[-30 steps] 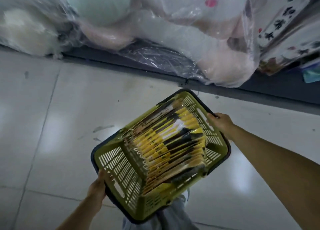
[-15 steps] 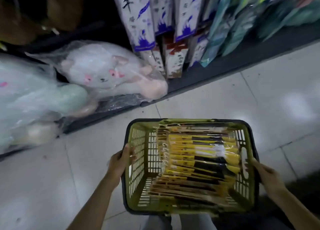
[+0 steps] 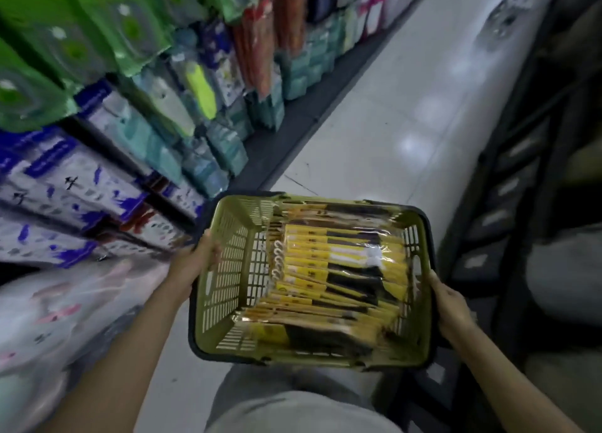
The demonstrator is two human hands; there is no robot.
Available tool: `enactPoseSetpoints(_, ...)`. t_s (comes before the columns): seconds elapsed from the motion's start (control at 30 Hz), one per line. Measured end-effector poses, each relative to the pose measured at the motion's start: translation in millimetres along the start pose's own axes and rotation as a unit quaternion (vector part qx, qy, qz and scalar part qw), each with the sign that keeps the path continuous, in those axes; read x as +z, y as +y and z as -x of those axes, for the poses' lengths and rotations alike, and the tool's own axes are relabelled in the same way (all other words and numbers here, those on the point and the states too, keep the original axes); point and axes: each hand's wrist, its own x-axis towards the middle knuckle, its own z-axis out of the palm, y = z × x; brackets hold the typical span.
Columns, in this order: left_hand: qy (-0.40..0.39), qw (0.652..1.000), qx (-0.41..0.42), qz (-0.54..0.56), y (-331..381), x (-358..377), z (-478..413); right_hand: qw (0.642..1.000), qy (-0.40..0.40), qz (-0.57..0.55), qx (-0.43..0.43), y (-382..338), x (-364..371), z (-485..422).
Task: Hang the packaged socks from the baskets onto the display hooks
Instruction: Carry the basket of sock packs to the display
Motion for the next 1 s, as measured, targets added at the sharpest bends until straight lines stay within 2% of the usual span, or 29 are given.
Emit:
enactPoseSetpoints(0.17, -0.066, 0.997, 0.012, -0.022, 97.6, 69.5, -51.3, 0.996, 0.039, -0.077, 0.0, -66.2, -18.8, -36.6)
enactPoseSetpoints(0.33, -0.127, 0.991, 0.02, -0.035, 180.9, 147.0, -114.8, 0.992, 0.073, -0.103, 0.018, -136.0, -24.0, -98.4)
enactPoseSetpoints(0.7, -0.219, 0.964, 0.063, -0.133, 421.4, 355.0, -240.6, 0.966, 0.176, -0.174, 0.081, -303.1, -42.9, -240.4)
enactPoseSetpoints(1.0, -0.204, 0.97, 0.074, -0.109, 575.5, 547.1, -314.0, 0.97, 0.161, -0.175, 0.055, -485.4, -108.1, -415.3)
